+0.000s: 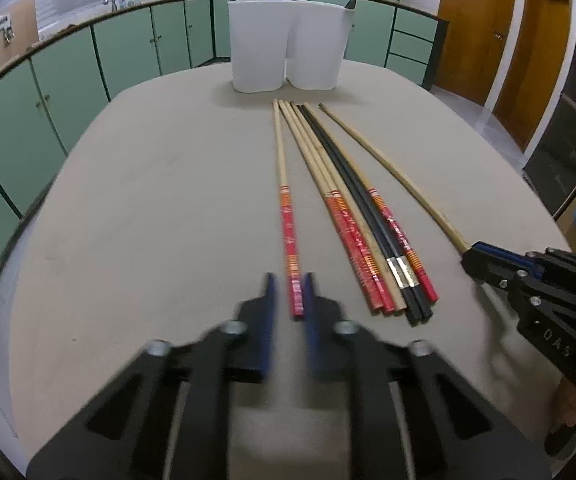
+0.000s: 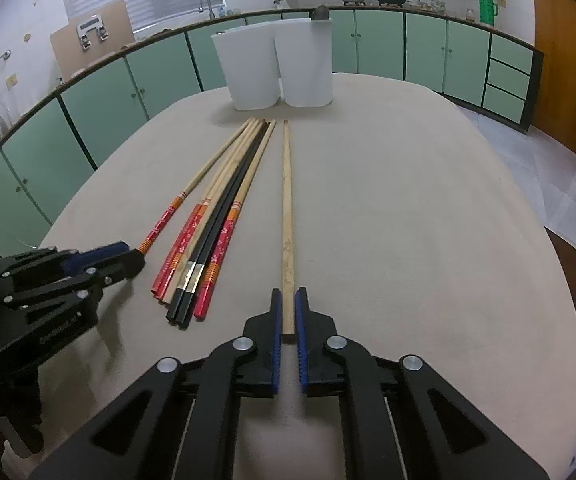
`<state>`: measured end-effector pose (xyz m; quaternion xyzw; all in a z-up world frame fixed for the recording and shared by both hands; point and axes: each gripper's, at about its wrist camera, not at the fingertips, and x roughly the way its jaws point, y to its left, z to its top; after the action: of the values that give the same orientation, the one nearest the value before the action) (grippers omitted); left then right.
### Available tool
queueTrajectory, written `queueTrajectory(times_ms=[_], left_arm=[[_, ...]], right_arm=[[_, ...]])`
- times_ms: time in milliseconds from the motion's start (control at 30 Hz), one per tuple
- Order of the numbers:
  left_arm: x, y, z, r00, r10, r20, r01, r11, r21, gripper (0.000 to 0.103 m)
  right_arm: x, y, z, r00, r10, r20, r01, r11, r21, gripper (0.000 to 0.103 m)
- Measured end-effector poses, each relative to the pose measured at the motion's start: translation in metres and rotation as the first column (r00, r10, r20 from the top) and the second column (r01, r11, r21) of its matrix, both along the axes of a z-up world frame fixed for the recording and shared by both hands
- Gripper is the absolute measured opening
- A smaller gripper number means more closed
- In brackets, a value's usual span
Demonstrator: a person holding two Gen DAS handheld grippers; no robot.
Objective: Organize utensils
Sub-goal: 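Grasp a red-patterned chopstick with the left gripper while the right gripper holds its chopstick, then carry both chopsticks to the white holder and drop them in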
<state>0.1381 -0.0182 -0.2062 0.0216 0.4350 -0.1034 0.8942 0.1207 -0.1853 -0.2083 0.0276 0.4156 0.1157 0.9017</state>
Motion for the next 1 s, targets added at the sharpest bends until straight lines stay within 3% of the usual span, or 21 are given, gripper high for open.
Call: queueTrajectory(times_ms=[200,500,1000], left_arm=[[-0.003,0.003,0.007,1.0,0.008,0.006,-0.008,1.0,-0.013,0.005],[-0.014,0.015,0.066,0.99,0.025,0.136,-0.023,1.0,-0.014,0.005],[0.003,0.017,0.157,0.935,0.003,0.354,0.019,0.998,-0.059,0.005]], right_arm=[[-0.004,-0.003,0.015,0.999,0.007,0.038,-0.007,1.0,0.005,0.007],[-0.007,-0.011,0.066,0.99,0.013,0.141,-0.017,0.999,0.03,0.007],[0.018,-0.022,0.151,0.962,0.02,0.272,-0.052,0.992,0.111,0.007]])
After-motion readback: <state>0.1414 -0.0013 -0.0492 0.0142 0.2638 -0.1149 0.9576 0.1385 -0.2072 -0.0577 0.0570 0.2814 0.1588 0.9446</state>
